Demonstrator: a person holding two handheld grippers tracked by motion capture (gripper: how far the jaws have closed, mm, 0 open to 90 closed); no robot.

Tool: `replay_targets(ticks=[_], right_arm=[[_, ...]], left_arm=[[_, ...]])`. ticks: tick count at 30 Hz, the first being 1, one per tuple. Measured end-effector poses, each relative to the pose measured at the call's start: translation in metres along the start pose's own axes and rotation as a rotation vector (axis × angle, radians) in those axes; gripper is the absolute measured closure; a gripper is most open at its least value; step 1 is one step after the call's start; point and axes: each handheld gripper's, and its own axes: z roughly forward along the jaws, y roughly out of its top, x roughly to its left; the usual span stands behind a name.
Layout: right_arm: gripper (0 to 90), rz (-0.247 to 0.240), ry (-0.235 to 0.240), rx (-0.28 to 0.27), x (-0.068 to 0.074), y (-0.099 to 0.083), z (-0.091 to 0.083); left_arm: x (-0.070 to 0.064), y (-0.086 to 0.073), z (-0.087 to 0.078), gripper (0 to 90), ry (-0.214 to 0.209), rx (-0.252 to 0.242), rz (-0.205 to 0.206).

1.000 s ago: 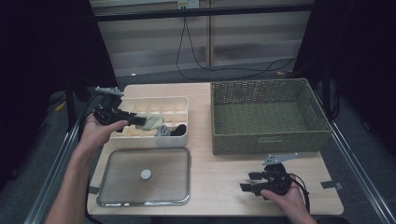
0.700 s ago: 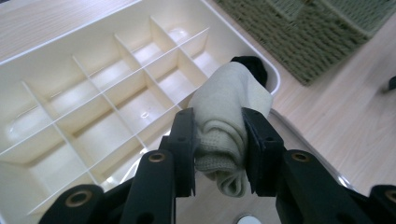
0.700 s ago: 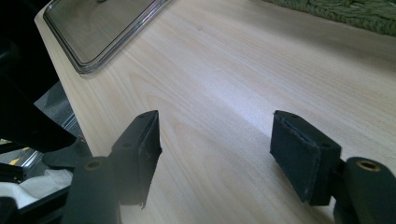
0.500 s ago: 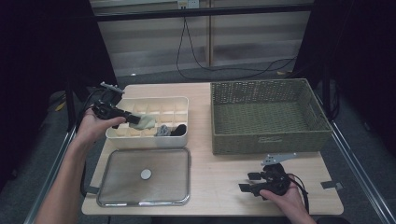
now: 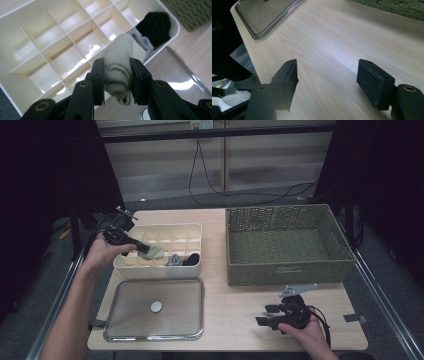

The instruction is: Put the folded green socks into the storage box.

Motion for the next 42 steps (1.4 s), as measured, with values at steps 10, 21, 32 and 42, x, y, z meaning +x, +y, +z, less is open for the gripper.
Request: replay_targets(ticks=[10,21,32,42], right_arm=[[33.0,0.001,-0.002,0.004,-0.001,0.0,0.0],[32.3,0.001,-0.004,0.003,-0.002,0.001,0.0],[31.5,0.003,-0.004,0.005,-0.003,0.001,0.0],[31.2,-0.002,0.002,0.004,-0.002,0.001,0.0]], left_arm=[[0.01,-0.002,0.016,67.6,0.012,0.076,-0.002],[0.011,0.003,0.035,67.5,0.025,0.14,0.008],[0.008,0.008,0.05,67.0,0.07,0.188,0.017],[0.0,0.014,0.068,67.1,0.083,0.217,0.023]])
